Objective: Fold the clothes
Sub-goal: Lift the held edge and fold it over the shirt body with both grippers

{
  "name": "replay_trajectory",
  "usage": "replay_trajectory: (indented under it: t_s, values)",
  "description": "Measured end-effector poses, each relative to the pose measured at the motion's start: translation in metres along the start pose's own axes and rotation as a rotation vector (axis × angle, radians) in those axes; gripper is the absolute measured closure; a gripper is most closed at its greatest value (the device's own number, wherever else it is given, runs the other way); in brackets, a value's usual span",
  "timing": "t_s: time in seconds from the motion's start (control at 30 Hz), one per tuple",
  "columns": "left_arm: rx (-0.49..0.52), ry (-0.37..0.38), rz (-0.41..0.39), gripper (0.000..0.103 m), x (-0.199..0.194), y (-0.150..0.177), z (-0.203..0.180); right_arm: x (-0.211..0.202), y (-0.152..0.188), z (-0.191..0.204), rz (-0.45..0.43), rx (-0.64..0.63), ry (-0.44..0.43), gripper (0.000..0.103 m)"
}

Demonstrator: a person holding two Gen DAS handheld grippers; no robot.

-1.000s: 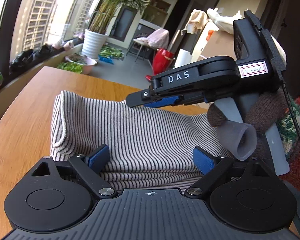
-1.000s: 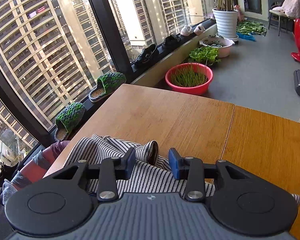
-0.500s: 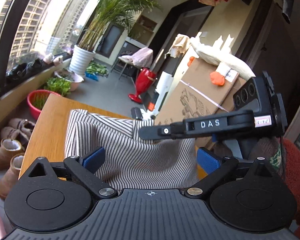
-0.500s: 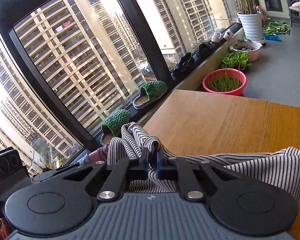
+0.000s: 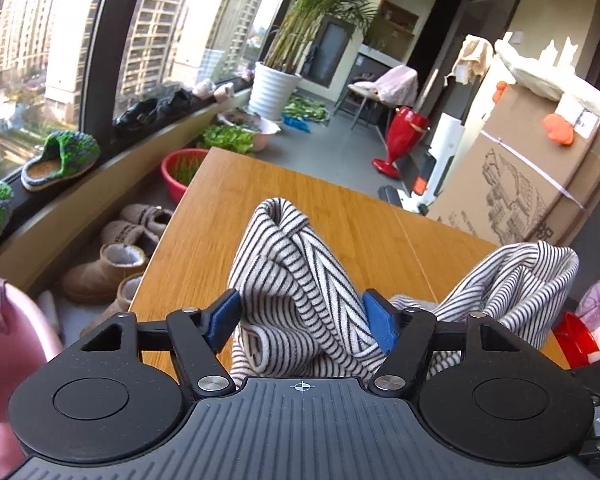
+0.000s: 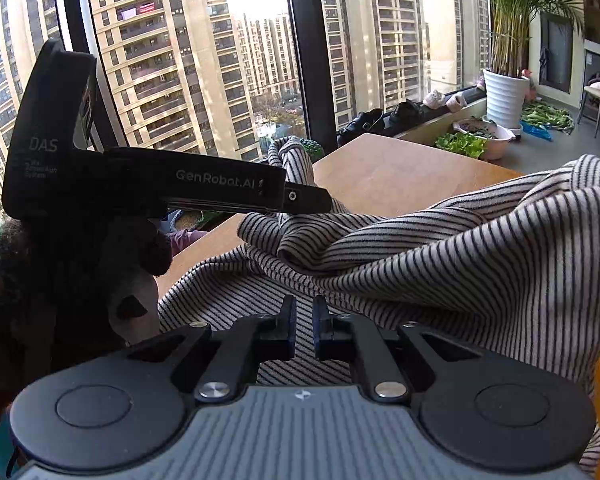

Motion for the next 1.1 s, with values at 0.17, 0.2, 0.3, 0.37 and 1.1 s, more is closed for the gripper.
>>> replay_trajectory:
  t_s: [0.17, 0.2, 0.3, 0.37, 1.1]
  values:
    - [0.000, 0.001, -0.006, 0.031, 0.005, 0.004, 0.004, -0.042, -0.041, -0.018, -0.125, -0.154, 0.158, 0.095]
    - [0.008, -0.004, -0.009, 0.031, 0.006, 0.004, 0.003, -0.041, -0.050, -0.025, -0.130, -0.152, 0.168, 0.095]
    - [0.005, -0.010, -0.008, 0.026, 0.009, 0.006, 0.005, -0.019, -0.072, -0.056, -0.109, -0.108, 0.186, 0.095]
    - [-0.014, -0.010, 0.000, 0.020, 0.011, 0.008, 0.008, 0.002, -0.074, -0.075, -0.047, -0.084, 0.184, 0.095]
    - [0.046, -0.064, -0.101, 0.011, 0.006, 0.012, -0.004, 0.043, -0.059, -0.057, 0.109, -0.141, 0.190, 0.086]
Point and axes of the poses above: each gripper's, at about its wrist camera, not at the fingertips, and x roughly the way its jaws point, z to its left, y to its underside, the point moved 6 cm from there along x, roughly the way its jaws point, and after that the axes turned 6 degrees about -y, right-handed, at the moved point
